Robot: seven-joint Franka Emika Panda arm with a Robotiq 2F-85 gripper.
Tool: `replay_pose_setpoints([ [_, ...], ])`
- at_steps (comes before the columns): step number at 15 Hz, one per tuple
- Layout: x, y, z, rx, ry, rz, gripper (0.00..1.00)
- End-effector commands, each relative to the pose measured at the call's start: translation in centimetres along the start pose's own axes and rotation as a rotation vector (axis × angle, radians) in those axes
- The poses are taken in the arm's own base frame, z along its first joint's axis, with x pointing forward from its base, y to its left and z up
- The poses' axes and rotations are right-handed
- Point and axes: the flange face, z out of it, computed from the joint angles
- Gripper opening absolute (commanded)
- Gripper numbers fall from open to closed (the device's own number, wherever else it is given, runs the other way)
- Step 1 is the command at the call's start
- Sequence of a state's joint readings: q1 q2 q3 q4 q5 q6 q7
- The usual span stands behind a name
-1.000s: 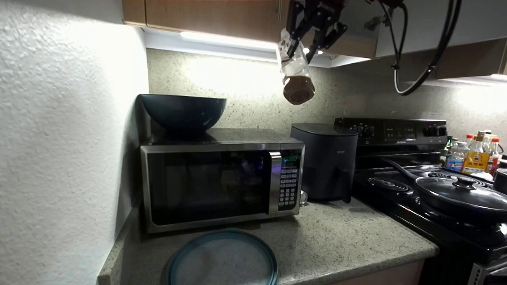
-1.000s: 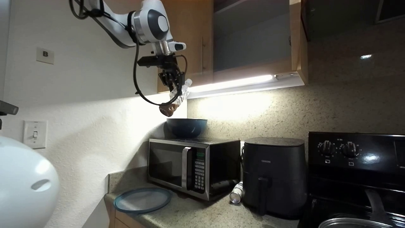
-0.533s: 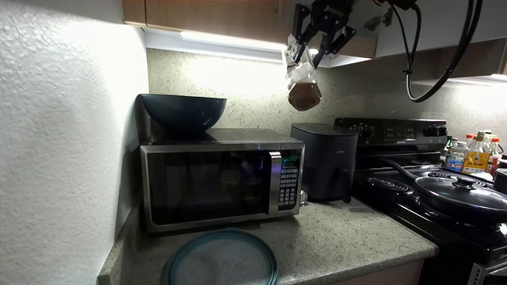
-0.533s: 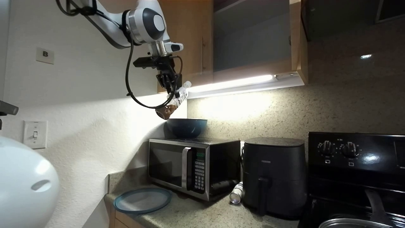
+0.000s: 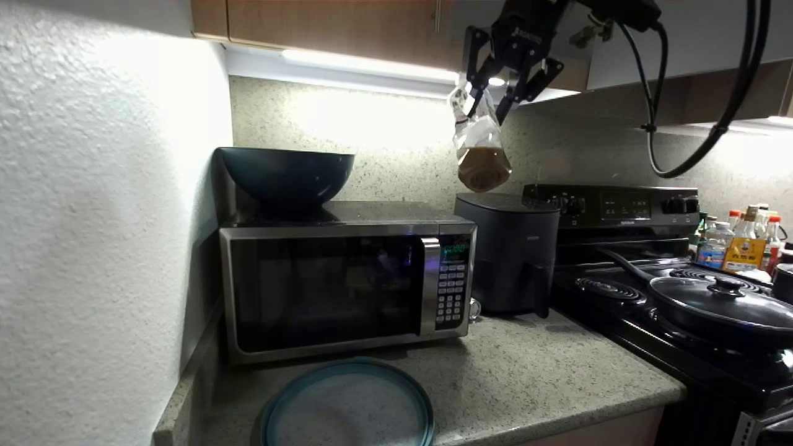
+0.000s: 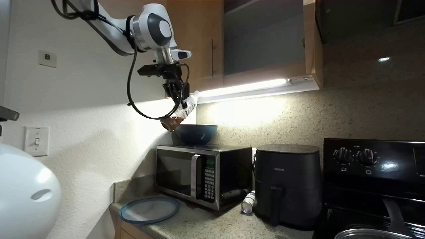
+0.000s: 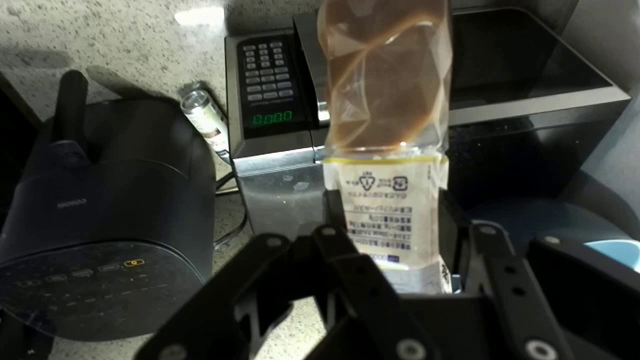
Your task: Remove the bottle from the cabinet and put it on the counter.
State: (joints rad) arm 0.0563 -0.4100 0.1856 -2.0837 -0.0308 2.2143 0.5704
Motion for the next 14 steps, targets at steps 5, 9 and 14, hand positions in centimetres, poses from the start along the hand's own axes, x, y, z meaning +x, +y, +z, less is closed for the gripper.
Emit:
replay_pose_setpoints([
  [5, -7.9, 4.1, -0.7, -0.071, 0.016, 0.292, 0.20],
  [9, -8.3, 4.3, -0.4, -0.076, 0.011, 0.336, 0.45],
  [14, -9.1, 5.2, -0.3, -0.126, 0.044, 0.374, 0.20],
])
